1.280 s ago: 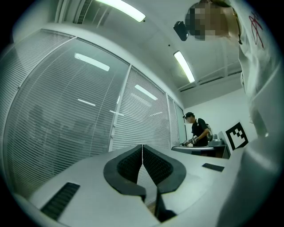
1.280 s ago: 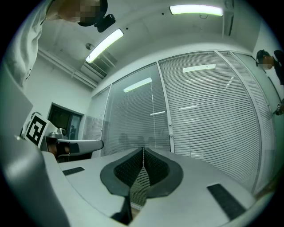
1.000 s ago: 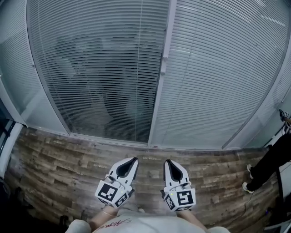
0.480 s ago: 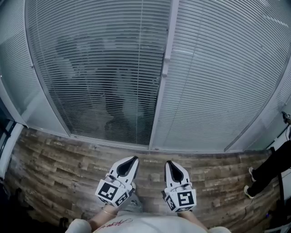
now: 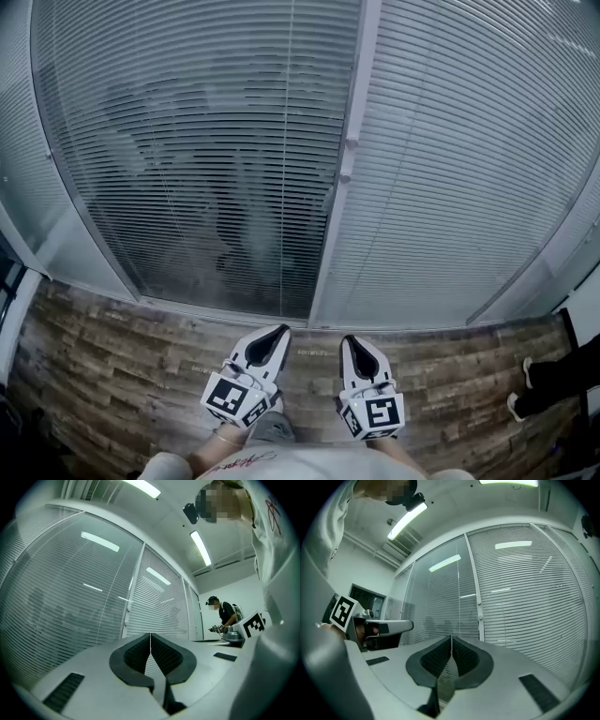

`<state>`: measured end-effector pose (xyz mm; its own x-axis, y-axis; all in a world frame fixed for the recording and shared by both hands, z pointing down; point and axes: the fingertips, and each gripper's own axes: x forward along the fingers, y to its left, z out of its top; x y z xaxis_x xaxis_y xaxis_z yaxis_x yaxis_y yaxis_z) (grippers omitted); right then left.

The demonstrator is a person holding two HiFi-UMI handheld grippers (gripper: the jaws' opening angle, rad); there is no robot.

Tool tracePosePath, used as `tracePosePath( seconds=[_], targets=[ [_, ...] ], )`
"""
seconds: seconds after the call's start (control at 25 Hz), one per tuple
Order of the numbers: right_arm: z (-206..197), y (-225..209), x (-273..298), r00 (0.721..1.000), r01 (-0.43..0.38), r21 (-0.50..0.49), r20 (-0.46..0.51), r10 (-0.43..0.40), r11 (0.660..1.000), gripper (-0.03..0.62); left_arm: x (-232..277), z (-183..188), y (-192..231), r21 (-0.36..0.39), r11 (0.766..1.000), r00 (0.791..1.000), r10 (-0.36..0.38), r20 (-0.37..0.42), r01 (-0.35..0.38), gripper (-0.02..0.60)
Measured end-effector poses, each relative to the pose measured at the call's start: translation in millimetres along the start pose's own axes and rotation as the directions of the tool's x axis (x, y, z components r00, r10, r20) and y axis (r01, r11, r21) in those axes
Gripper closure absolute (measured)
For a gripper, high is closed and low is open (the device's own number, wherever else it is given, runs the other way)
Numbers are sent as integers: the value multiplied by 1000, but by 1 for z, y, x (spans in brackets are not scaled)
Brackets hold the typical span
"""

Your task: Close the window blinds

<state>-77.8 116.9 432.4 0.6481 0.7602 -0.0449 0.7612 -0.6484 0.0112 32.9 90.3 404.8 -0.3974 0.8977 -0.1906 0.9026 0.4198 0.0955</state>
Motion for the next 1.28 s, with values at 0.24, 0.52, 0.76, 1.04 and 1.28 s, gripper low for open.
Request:
tracePosePath(
  seconds=[0.24,0.52,0.76,1.04,1.28],
  targets=[
    [9,-17,72,1000,19,-3,8,-19,1000,571,46,7,55,5,1000,1000,-5,-2,5,563],
    [18,-41,148,998,70,-18,6,-70,997,571,97,13,109,13,999,999,-40,-11,40,563],
    [35,-83,199,987,157,-67,32,-155,985,569,118,-4,124,17,997,997,-69,-21,69,563],
    [152,-152,280,956,250,-58,172,-237,967,488,126,19,123,9,999,999,-38,-8,38,563],
    [170,-185,342,949,293,-34,132,-286,955,462,122,15,125,6,1000,1000,-13,-10,14,563]
  ],
)
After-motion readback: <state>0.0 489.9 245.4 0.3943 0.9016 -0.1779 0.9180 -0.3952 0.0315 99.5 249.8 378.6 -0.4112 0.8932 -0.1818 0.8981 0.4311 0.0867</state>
